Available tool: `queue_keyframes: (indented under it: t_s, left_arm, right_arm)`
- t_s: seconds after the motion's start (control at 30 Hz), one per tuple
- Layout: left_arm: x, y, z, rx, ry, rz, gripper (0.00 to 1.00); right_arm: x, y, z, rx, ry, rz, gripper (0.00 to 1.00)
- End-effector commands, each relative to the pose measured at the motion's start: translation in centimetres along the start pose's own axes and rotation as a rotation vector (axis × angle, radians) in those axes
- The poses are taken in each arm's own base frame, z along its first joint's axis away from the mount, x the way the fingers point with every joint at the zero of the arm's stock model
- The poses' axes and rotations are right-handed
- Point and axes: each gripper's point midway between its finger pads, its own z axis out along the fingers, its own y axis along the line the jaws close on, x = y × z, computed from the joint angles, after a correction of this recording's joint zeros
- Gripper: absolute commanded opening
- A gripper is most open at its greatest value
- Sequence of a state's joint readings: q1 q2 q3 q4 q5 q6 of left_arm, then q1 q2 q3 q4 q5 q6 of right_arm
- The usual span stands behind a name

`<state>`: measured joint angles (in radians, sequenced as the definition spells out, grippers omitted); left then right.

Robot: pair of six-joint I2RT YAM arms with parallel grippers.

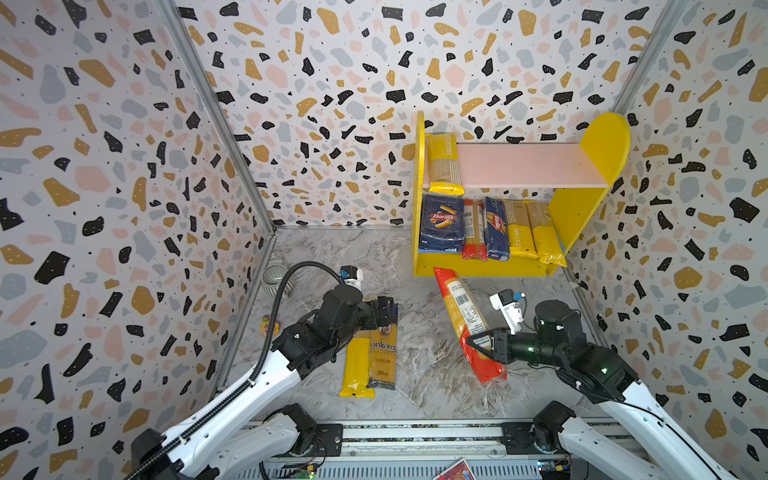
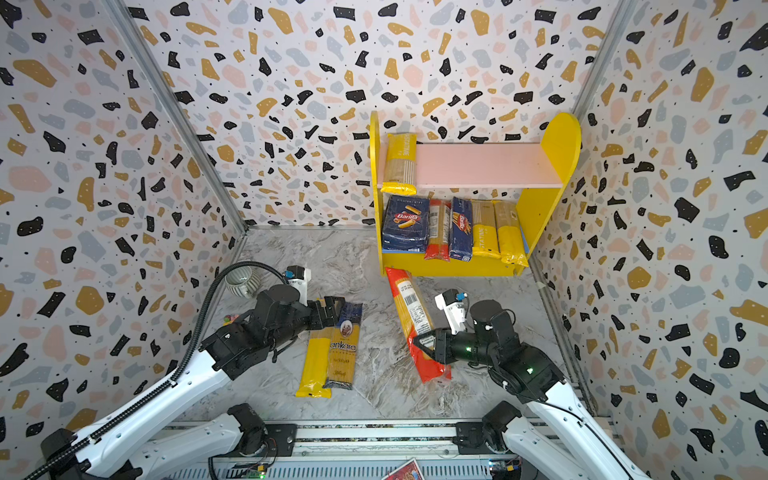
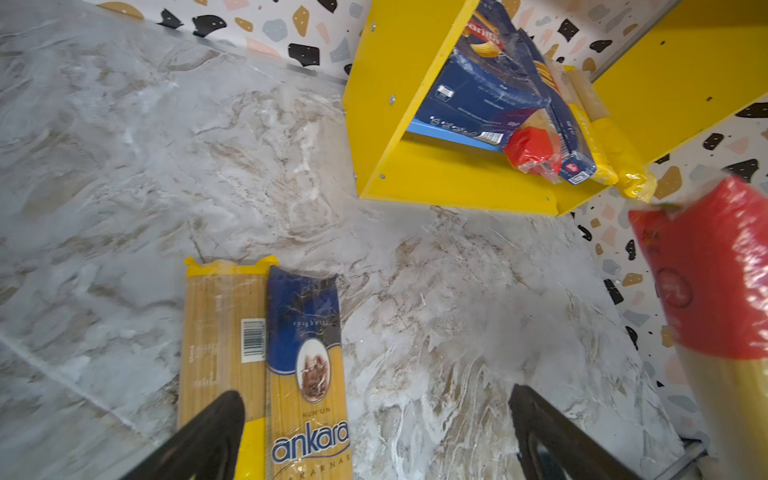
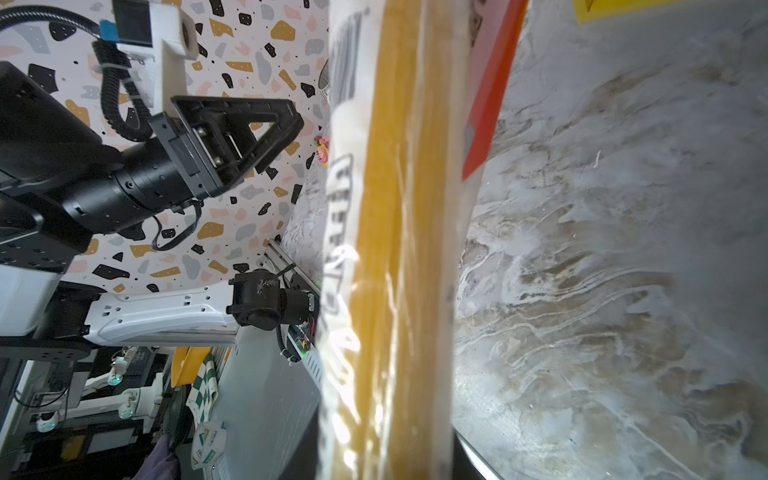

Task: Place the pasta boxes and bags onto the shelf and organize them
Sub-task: 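Lift the red-topped bag with the right gripper toward the shelf, then lay the red-topped bag on the shelf's top level beside the Pastatime bag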

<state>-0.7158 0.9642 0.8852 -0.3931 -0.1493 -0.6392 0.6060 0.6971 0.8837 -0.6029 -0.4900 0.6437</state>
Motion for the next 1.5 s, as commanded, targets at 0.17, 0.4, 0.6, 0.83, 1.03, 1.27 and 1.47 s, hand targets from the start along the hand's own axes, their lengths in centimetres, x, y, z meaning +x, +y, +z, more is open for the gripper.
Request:
queue_keyframes:
  t_s: [0.17, 0.4, 0.6, 0.83, 1.03, 1.27, 1.47]
  left_arm:
    - [-1.8, -3.6, -0.6, 0.104, -0.04, 0.03, 1.0]
    - [-1.7, -3.5, -0.8, 0.1, -0.034, 0.061, 1.0]
    - [-2.1, -3.5, -0.8, 0.086, -0.04, 0.094, 0.99]
    - [-3.3, -4.6, -1.0, 0.11, -0.052, 0.113, 1.0]
    - [-3.3, -4.5, -0.5, 0.09, -0.051, 0.123, 0.99]
    - [-2.4, -3.7, 0.5, 0.057, -0.024, 0.138, 0.99]
    - [-2.5, -4.1, 0.9, 0.067, -0.026, 0.134, 1.0]
  right_arm:
    - [-11.8, 7.5, -5.0, -0.008, -0.304, -0.278, 0.06]
    - [-20.5, 9.5, -7.8, 0.098, -0.478, -0.371, 0.06]
    - [-28.9, 6.9, -8.6, 0.238, -0.588, -0.357, 0.06]
    - [-38.8, 4.8, -6.7, 0.349, -0.662, -0.401, 0.06]
    - [-43.5, 0.3, -5.4, 0.356, -0.733, -0.382, 0.07]
    - [-44.3, -2.8, -4.4, 0.406, -0.723, -0.368, 0.21]
    - [-44.5, -3.2, -3.5, 0.39, -0.712, -0.372, 0.43]
